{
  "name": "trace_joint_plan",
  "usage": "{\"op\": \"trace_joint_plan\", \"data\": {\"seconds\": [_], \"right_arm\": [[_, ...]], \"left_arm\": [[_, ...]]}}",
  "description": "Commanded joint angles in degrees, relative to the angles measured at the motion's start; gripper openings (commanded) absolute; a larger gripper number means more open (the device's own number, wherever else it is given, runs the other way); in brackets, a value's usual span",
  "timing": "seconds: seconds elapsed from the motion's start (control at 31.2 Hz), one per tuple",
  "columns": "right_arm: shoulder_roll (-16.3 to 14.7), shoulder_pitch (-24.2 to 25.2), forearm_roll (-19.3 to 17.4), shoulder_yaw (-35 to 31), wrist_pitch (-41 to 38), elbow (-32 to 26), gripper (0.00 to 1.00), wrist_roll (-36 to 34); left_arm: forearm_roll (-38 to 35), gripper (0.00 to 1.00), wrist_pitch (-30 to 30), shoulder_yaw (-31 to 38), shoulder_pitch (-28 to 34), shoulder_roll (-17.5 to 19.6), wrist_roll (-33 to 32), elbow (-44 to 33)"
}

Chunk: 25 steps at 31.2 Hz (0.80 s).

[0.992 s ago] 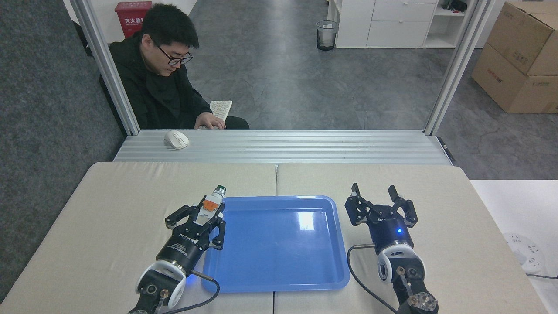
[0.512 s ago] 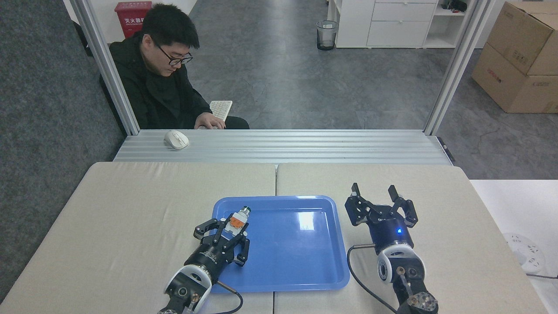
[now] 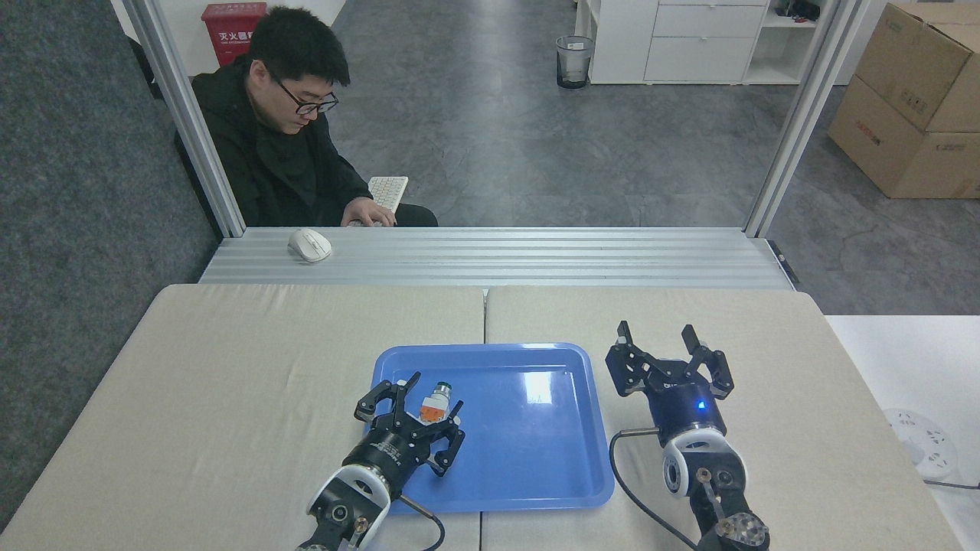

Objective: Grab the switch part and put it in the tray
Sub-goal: 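Lower the switch part into the tray and open the left gripper, then raise the open left gripper away from the switch part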

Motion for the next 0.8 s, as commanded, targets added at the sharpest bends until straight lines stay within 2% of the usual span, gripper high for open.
{"op": "trace_joint_plan", "data": {"seconds": [0.0, 0.03, 0.16, 0.32, 0.48, 0.77], "right_arm": [[0.0, 0.0, 0.0, 0.0, 0.0, 0.0, 1.0, 0.0], [0.0, 0.0, 0.0, 0.0, 0.0, 0.0, 1.0, 0.0], [0.1, 0.0, 0.0, -0.1, 0.0, 0.0, 1.0, -0.1], [0.0, 0.0, 0.0, 0.0, 0.0, 0.0, 1.0, -0.1], [0.0, 0.0, 0.0, 0.0, 0.0, 0.0, 1.0, -0.1], [0.0, 0.0, 0.0, 0.0, 0.0, 0.0, 1.0, -0.1]], "left_arm": [[0.7, 0.76, 4.0, -1.0, -0.2, -1.2, 0.6, -5.7], [1.1, 0.77, 6.0, -1.0, -0.5, -1.2, 0.6, -5.6], [5.0, 0.96, 12.6, -0.4, -1.8, -0.3, 0.6, -4.3], [13.5, 0.96, 14.2, 4.9, -2.1, 0.8, 0.6, 0.8], [20.0, 0.99, 14.3, 10.9, -2.1, 2.6, 0.7, 1.1], [21.1, 0.99, 14.3, 14.7, -2.4, 6.4, 0.6, -2.8]]}}
